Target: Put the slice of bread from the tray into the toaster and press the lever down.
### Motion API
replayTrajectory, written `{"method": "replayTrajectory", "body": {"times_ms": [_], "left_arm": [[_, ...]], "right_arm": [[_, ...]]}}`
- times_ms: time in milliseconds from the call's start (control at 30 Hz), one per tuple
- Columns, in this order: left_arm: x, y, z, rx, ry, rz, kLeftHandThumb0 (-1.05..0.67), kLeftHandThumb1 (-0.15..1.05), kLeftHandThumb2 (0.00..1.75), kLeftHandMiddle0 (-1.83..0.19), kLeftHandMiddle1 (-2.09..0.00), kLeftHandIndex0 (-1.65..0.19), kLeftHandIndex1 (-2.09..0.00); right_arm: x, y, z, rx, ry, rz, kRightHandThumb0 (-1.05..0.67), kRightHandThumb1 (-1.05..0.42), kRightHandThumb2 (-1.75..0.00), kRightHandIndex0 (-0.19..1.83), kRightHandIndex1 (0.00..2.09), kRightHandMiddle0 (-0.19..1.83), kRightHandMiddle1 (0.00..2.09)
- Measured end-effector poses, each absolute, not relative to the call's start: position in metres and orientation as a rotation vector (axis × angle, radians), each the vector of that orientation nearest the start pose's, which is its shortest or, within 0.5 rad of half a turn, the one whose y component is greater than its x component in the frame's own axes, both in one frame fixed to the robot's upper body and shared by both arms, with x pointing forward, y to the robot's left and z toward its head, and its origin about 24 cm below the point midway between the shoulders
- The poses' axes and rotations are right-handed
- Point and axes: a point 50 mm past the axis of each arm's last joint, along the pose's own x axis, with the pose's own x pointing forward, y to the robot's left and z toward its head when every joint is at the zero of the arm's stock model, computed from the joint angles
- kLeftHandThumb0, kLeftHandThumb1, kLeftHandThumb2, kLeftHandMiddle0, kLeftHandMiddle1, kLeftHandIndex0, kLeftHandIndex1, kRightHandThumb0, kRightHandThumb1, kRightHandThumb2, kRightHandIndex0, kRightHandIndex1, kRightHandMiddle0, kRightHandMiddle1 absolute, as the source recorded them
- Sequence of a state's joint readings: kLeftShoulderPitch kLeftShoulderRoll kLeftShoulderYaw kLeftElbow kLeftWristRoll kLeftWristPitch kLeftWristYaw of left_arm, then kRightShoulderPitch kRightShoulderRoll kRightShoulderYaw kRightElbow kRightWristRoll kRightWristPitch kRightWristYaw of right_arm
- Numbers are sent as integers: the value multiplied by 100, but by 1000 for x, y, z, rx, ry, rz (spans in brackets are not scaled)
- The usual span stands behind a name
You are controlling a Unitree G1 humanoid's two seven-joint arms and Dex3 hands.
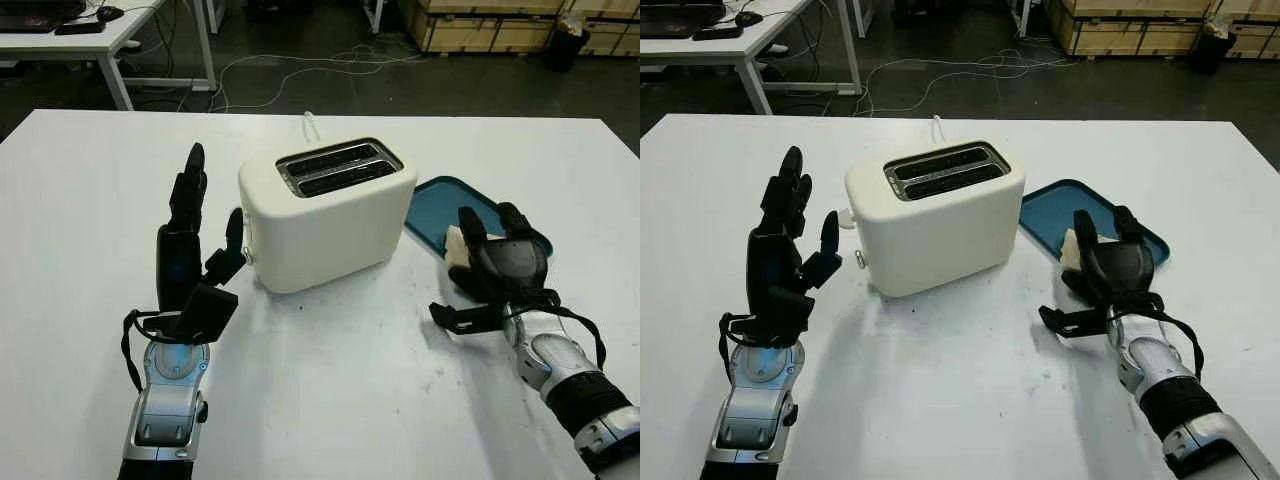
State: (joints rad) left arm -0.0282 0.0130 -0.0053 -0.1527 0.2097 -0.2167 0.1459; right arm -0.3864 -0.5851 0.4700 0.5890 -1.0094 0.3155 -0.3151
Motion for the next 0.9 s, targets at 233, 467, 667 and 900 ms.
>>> {"method": "replayTrajectory", "body": {"times_ms": [233,467,667,900], "left_arm": [[250,150,106,189,-416,124,-64,92,77,0,-24,-9,-1],[250,150,107,189,-422,124,-63,92,77,0,-24,-9,-1],[250,150,107,189,-422,123,-64,92,76,0,-23,-9,-1],[250,150,107,190,-421,121,-65,92,76,0,-23,-9,-1]], "right_arm": [[304,-243,33,-1843,-75,-166,-82,-1,-175,156,174,132,174],[305,-246,33,-1822,-61,-106,-103,-33,-175,157,175,157,175],[306,-250,35,-1830,-45,-58,-93,-57,-174,157,175,157,175],[300,-258,36,-1635,-192,-110,-96,-82,-144,157,175,157,175]]}}
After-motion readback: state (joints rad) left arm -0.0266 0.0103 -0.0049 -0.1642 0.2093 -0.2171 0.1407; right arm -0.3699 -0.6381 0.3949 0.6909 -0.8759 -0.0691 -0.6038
